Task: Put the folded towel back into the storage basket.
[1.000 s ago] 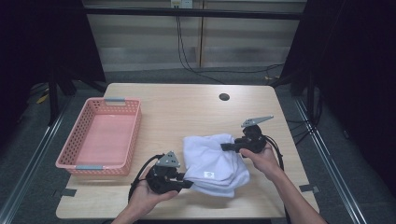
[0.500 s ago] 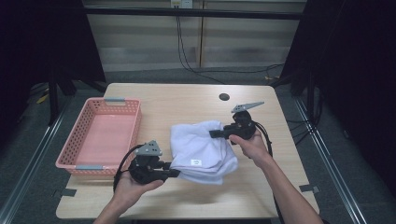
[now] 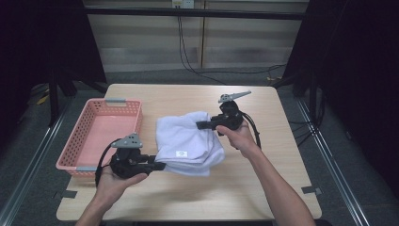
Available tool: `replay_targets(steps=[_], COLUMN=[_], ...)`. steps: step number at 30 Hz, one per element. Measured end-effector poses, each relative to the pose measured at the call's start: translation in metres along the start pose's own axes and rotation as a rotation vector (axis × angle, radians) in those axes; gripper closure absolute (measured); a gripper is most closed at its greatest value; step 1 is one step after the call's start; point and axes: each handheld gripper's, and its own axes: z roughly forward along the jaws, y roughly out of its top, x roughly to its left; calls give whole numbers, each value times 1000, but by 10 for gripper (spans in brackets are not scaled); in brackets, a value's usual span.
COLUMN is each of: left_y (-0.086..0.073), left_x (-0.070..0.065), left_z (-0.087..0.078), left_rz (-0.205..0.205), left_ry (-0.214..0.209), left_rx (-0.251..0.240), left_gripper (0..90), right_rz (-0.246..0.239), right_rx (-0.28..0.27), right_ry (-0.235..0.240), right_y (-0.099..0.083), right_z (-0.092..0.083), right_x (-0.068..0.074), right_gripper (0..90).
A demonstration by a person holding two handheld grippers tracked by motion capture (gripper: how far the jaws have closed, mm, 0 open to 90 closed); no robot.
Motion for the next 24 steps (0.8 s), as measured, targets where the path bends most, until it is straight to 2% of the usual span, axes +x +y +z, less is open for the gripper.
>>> replay_targets(steps=[2,11,16,19,21,23,24], left_y=[0,-6,-7,-9,-11,-11,-12], left_x=[5,19,30,37,43,46,51], left_z=[-6,-32,-49,-56,-62,-67,-73], left_rz=[-27,-52,-68,-87,-117,-121,-129], left_ry=[12,46,66,69,71,78,87], left_rx=[-3,-53,-83,-94,-105,-106,-114], left_gripper=[695,695,696,697,696,696,696], right_rz=[-5,-42,-39,-38,-39,-37,-32], right_rx=[0,-13,-20,-24,-22,-24,-23], right_ry=[6,24,40,44,46,52,63], right_y=[5,30,44,53,57,60,67], right_z=[6,29,41,50,56,59,67], right_x=[2,11,15,18,19,19,20], right_gripper=[726,726,726,726,726,726,726])
